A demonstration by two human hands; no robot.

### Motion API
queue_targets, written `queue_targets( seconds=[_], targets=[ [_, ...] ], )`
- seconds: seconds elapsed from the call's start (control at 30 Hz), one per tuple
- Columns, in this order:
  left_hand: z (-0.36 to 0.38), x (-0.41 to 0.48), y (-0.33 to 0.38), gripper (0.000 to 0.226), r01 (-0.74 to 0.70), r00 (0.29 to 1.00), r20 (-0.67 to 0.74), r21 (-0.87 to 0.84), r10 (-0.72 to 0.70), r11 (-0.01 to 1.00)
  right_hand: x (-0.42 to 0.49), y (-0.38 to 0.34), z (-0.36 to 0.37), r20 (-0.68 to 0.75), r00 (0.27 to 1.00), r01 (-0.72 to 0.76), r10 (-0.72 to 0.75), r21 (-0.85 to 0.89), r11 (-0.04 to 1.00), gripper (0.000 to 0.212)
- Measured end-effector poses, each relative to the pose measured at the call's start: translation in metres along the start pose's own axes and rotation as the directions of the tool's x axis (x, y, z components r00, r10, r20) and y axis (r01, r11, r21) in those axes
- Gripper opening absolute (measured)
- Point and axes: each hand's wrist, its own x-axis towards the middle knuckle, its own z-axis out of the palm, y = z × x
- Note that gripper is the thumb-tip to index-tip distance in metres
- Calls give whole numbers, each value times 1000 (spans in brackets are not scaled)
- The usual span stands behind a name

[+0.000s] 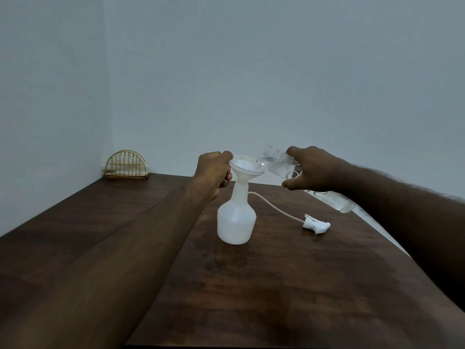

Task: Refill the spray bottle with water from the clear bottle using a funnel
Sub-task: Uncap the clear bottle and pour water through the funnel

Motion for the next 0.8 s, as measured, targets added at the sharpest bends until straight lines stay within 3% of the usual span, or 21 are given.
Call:
queue_targets(
  seconds=[0.47, 0.8],
  targets=[
    [-1, -2, 1, 13, -26, 1000, -12, 29, 26, 999, 2, -2, -1, 10, 1000, 11, -11, -55, 998, 57],
    [-5, 1, -2, 24, -57, 998, -15, 71, 58, 996, 8, -1, -3, 9, 1000, 25, -24, -88, 996, 53]
  ],
)
